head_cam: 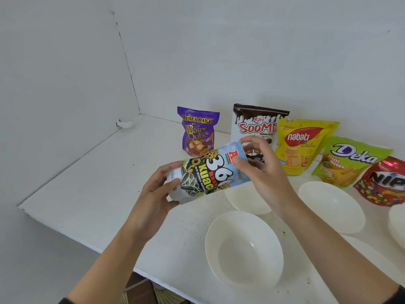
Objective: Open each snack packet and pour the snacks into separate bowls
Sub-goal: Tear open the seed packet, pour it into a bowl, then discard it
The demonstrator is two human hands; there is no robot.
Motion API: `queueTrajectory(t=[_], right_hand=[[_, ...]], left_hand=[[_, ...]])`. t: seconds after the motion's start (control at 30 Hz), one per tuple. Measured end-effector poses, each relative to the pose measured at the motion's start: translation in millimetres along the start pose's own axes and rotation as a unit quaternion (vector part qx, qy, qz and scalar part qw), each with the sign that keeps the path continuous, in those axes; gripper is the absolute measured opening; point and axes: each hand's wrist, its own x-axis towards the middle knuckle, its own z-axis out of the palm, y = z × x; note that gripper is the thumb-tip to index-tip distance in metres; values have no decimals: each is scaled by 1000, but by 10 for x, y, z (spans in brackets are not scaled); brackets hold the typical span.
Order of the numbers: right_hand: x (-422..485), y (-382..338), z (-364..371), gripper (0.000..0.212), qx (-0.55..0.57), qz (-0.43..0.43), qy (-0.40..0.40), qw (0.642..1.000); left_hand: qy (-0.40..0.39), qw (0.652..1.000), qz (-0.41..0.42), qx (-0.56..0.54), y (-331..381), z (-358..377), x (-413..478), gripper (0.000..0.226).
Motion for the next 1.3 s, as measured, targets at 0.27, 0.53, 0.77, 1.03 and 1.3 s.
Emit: queueTrajectory(t=[0.27, 0.53, 0.77, 1.03, 1.3], right_hand=[[-235, 61, -144, 37, -19, -21, -61, 998], [-472, 110, -215, 15, 2, 76, -130, 989], [-683, 215, -190, 15, 5, 77, -122, 990], [-796, 355, -185, 20, 6, 82, -135, 987], [-867, 398, -133, 21, 29, 91, -137, 986]], left_hand=[[-30, 999, 15, 30, 56, 50, -54, 32], [-60, 994, -24, 83, 108, 99, -65, 33], [-72, 990, -28, 115, 163, 133, -127, 30], [-58, 984, -8, 166, 207, 212, -220, 26], [-46, 982, 3, 185, 209, 195, -240, 25]])
